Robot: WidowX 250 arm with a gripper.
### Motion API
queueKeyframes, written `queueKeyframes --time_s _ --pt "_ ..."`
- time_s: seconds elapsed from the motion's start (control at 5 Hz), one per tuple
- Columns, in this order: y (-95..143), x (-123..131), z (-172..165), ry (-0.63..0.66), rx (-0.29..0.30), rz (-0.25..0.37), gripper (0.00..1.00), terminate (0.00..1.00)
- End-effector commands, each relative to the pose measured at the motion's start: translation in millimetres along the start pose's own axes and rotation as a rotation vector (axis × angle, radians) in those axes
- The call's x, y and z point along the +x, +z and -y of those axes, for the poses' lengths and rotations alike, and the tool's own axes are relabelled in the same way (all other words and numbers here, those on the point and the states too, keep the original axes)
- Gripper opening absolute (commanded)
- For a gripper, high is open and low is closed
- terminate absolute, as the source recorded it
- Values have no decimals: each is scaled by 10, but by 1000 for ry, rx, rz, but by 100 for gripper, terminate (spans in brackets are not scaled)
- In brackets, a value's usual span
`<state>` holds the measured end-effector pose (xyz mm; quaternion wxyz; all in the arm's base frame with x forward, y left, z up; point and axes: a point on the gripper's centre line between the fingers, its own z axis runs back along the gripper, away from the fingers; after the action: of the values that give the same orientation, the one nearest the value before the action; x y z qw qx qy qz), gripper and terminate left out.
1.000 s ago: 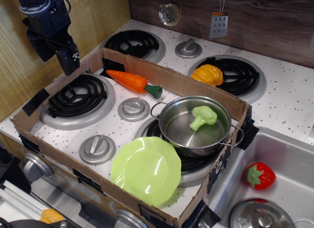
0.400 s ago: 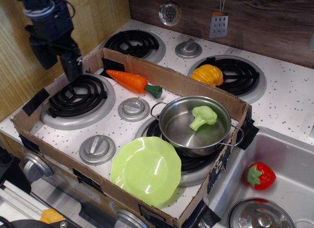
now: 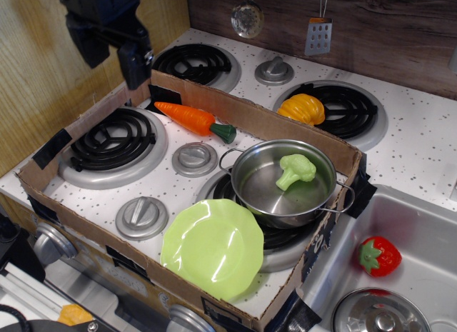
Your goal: Take broccoli out of pan
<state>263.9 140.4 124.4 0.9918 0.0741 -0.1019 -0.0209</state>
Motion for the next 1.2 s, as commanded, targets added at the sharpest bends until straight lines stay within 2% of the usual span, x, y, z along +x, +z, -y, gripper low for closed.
queueKeyframes --time_s 0.0,0.2,0.6,0.8,1.0 --pt "350 102 675 -28 21 40 100 0" --pt "385 96 939 -56 2 -4 100 0" --pt "312 78 1313 -200 0 26 100 0" --pt "183 34 1432 -265 8 62 100 0" --pt "55 85 1501 -283 1 71 100 0"
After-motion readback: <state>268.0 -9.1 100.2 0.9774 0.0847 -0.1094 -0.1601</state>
